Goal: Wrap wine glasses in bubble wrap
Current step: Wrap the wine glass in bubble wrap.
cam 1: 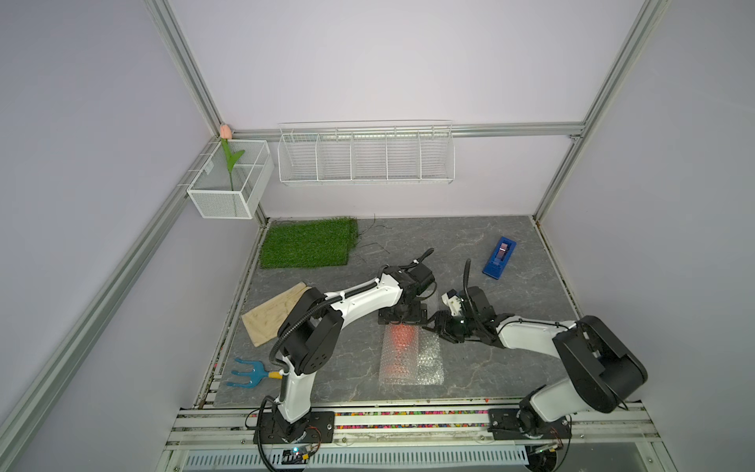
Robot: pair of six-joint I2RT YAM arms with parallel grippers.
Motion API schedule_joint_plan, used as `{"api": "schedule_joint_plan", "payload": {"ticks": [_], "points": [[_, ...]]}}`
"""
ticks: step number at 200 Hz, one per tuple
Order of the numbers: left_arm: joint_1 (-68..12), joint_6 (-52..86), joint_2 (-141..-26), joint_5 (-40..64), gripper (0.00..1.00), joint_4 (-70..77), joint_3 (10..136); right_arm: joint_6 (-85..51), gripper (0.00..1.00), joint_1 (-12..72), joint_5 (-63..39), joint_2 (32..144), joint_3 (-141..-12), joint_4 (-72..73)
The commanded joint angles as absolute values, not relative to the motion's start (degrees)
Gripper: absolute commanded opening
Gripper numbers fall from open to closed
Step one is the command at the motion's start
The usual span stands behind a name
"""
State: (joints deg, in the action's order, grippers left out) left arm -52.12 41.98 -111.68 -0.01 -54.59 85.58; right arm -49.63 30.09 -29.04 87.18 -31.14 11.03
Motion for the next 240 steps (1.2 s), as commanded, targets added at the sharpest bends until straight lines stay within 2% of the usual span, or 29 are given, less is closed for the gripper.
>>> {"api": "schedule_joint_plan", "payload": {"ticks": [1, 123, 240], "points": [[-52.1, 43.9, -109.5, 1.2, 0.98, -53.4, 84.4, -51.5, 0.58, 29.9, -31.8, 86.4, -30.4, 11.6], [-52.1, 47.1, -102.1, 5.2, 0.98, -46.5, 76.9, -55.7, 0.58, 29.9, -33.3, 80.8, -29.1, 12.5], [-52.0, 49.6, -95.2, 8.1, 0.99, -41.1, 67.3, -58.5, 0.58, 30.3, -33.5, 80.5, -28.5, 16.4]]}}
